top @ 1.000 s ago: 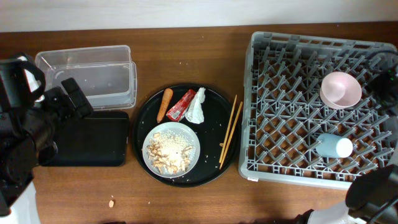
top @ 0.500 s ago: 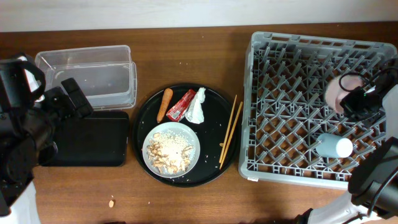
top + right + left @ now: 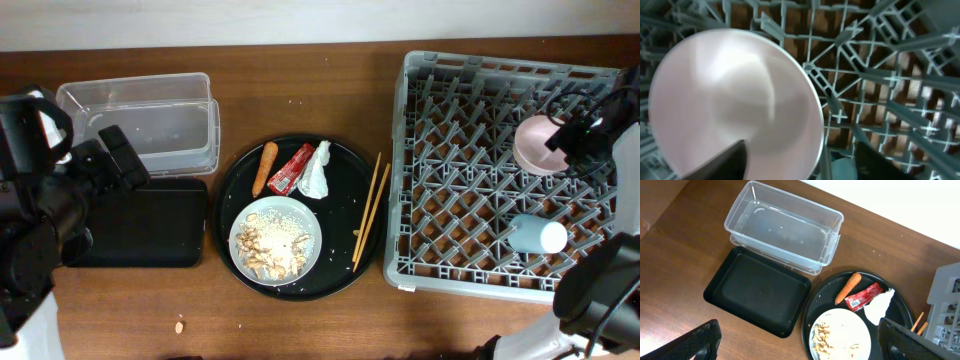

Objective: Sort waste into correct bins and load items into the dishwasher rack
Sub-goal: 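Set the pink bowl into the rack and release it, then reach the right gripper to the chopsticks and grasp one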

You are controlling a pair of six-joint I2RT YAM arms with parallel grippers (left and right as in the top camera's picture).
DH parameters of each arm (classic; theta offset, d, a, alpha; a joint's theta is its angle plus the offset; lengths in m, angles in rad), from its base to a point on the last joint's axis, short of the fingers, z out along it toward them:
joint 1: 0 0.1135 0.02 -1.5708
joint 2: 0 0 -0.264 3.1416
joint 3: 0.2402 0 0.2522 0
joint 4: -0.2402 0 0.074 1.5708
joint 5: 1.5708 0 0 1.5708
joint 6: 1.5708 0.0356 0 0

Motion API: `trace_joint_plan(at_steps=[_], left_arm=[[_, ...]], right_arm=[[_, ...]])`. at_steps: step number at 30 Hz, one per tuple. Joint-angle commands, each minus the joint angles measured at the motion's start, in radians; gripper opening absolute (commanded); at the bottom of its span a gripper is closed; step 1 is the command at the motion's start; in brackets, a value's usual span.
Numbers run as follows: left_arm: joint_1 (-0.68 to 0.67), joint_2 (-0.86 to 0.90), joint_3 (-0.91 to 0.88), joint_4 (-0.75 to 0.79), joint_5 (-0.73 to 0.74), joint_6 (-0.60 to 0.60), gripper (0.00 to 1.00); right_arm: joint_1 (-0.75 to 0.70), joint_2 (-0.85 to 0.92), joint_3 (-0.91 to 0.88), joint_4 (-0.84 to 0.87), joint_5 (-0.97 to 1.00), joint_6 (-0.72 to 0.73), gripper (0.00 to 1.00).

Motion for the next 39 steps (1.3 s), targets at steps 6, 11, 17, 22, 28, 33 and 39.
trace_joint_plan(at_steps=[6, 11, 17, 22, 28, 33, 39], left_arm=[[0.003, -0.003, 0.005, 0.002, -0.014, -0.01, 0.99], [0.003, -0.003, 0.005, 0.002, -0.014, -0.01, 0.99], [0.003, -0.003, 0.005, 0.002, -0.014, -0.01, 0.99], [0.003, -0.003, 0.005, 0.002, -0.014, -0.01, 0.99], [0.003, -0.003, 0.005, 0.002, -0.014, -0.01, 0.99], [0.003, -0.003, 0.005, 0.002, -0.014, -0.01, 0.99], [0.003, -0.003, 0.005, 0.002, -0.014, -0.01, 0.99]], right_arm=[[-0.018, 0.114, -0.003, -0.026, -0.027, 0.052, 0.04], [-0.016, 0.002, 0.06, -0.031, 0.068, -0.016, 0.04], [0.272, -0.22, 0.089, 0.006, 0.901, -0.049, 0.04], [0.459, -0.006, 0.087, 0.059, 1.142, -0.088, 0.04], [0.47, 0.176, 0.087, 0.144, 1.24, -0.192, 0.04], [0.462, 0.251, 0.087, 0.254, 1.279, -0.376, 0.04], [0.438, 0.269, 0.087, 0.291, 1.285, -0.416, 0.04]])
